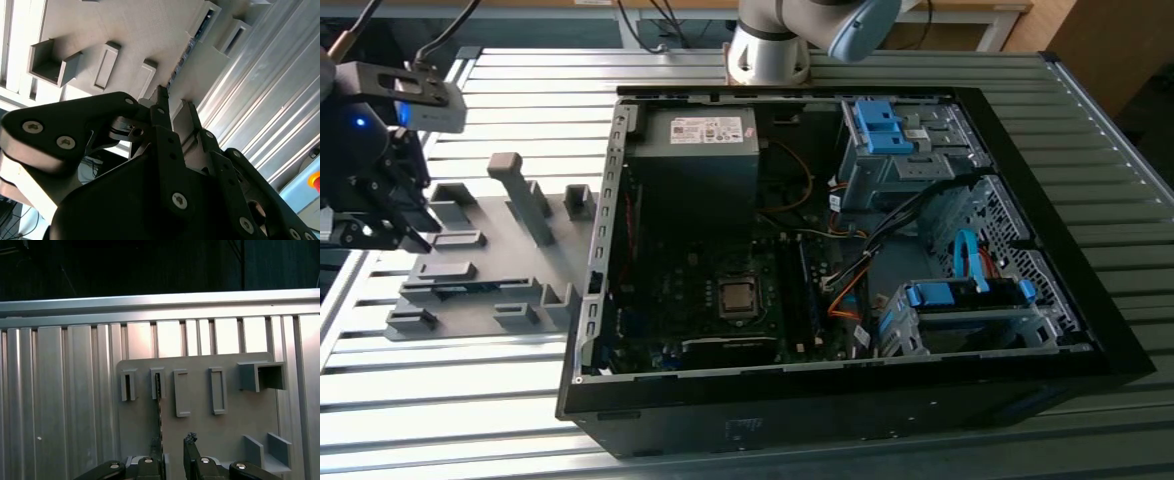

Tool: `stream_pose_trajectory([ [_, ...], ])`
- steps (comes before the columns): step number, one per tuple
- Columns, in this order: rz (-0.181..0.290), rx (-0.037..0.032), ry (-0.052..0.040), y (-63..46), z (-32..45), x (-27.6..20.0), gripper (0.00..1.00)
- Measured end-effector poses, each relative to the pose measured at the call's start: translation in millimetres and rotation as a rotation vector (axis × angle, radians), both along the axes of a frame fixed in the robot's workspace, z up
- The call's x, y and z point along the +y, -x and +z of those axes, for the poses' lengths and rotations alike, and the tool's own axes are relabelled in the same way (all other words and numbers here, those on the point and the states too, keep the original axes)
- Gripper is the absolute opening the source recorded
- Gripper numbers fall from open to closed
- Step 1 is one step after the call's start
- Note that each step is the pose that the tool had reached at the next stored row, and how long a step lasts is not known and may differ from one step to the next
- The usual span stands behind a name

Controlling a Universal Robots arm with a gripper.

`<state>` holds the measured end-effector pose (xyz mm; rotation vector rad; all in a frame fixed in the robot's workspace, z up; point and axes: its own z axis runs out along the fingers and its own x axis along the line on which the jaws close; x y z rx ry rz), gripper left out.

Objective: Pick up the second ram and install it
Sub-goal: 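Pick up the second ram and move it above second insertion slot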

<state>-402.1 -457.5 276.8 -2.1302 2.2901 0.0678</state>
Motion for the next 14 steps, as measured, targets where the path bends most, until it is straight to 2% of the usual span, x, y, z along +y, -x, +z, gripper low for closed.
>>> stream_pose_trajectory([
  [14,0.000,0.0000,0.0000,0.0,-6.9,0.0,0.32],
])
